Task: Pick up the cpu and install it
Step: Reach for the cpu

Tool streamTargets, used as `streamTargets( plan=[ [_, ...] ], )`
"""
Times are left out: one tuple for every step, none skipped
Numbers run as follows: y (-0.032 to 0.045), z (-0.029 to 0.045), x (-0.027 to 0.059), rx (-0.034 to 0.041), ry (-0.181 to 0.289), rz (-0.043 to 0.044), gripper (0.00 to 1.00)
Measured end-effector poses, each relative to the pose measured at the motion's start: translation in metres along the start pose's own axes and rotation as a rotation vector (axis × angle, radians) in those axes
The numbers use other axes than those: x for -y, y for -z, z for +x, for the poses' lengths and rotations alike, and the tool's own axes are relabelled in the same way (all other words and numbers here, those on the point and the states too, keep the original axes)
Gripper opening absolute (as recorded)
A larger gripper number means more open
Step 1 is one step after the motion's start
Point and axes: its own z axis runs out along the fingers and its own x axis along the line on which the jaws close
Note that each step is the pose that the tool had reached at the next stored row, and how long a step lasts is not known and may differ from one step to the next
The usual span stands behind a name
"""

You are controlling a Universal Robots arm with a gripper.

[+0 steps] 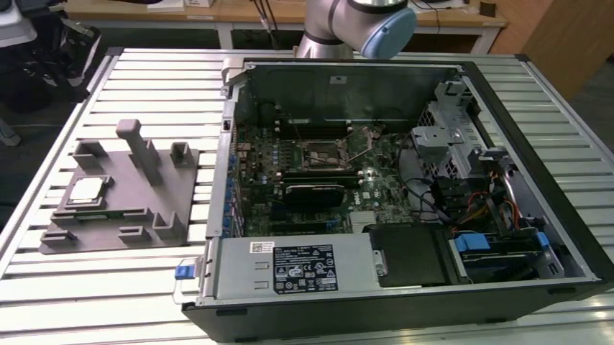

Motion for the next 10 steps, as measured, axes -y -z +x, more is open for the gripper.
streamTargets(
  plan=[
    [-0.0001, 0.0026, 0.0002, 0.0001, 0.0, -0.0001, 0.11],
    [-0.0002, 0.005, 0.0004, 0.0001, 0.0, -0.0001, 0.11],
    [-0.0002, 0.0073, 0.0006, 0.0001, 0.0, 0.0, 0.11],
    [-0.0002, 0.0096, 0.0007, -0.0001, 0.0, 0.0, 0.11],
    [-0.0003, 0.0119, 0.0009, 0.0, 0.0, 0.0, 0.11],
    [-0.0003, 0.014, 0.0011, 0.0, 0.0, 0.0, 0.11],
    [-0.0004, 0.0162, 0.0012, -0.0001, 0.0, 0.0001, 0.11],
    [-0.0005, 0.0181, 0.0014, 0.0, 0.0, 0.0, 0.11],
    [-0.0006, 0.0201, 0.0015, 0.0, 0.0, -0.0001, 0.11],
    [-0.0007, 0.0223, 0.0017, 0.0001, 0.0, -0.0001, 0.11]
  ],
)
